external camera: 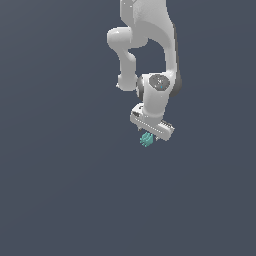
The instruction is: Pick up the object and move it to a goal position.
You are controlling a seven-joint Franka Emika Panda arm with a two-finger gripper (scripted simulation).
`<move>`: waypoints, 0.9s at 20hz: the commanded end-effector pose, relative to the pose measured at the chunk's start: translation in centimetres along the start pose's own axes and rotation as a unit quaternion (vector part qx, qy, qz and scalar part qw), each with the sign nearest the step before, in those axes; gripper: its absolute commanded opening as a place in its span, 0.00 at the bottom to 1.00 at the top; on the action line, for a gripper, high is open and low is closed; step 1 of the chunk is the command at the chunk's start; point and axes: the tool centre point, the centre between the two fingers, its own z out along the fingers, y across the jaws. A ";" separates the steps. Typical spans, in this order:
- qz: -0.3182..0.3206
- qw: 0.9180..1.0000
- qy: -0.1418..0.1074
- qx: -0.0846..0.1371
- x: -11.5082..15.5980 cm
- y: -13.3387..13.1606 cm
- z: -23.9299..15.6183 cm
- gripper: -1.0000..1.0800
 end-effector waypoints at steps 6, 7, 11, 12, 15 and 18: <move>0.001 1.000 0.000 0.000 -0.1 0.1 2.9 0.96; 0.002 1.000 0.000 0.000 -0.1 0.1 3.4 0.96; 0.002 1.000 0.000 0.000 -0.1 0.1 4.5 0.96; 0.002 1.000 0.000 0.000 -0.1 0.1 4.7 0.96; 0.002 1.000 0.000 0.000 -0.1 0.0 4.8 0.00; 0.002 1.000 0.000 0.000 -0.1 0.0 4.8 0.00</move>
